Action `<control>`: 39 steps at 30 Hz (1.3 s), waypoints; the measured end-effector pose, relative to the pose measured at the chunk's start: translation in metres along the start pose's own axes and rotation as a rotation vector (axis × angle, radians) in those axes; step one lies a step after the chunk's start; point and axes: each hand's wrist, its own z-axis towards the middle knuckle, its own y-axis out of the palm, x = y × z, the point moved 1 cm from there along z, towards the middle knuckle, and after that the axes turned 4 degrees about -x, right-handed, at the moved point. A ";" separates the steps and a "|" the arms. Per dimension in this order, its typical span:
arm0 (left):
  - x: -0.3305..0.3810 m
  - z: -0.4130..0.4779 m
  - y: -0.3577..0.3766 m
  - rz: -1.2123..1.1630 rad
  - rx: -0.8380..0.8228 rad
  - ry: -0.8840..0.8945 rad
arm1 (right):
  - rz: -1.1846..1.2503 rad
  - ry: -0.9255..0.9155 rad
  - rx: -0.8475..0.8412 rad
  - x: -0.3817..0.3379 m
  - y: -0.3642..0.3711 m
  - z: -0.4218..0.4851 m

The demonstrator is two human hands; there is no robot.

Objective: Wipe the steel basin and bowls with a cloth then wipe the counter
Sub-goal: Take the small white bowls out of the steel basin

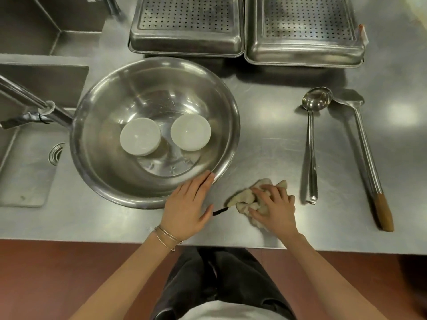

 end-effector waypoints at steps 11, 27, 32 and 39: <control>-0.031 -0.039 -0.017 -0.066 -0.080 0.123 | 0.329 -0.004 0.027 -0.017 -0.021 0.014; -0.172 -0.011 -0.076 0.063 -0.161 -0.002 | 0.147 0.091 -0.103 -0.155 -0.053 0.142; -0.174 -0.013 -0.075 -0.012 -0.147 0.031 | 0.049 0.210 -0.311 -0.153 -0.040 0.177; -0.174 -0.017 -0.073 -0.040 -0.124 0.072 | 0.093 0.260 -0.287 -0.148 -0.032 0.191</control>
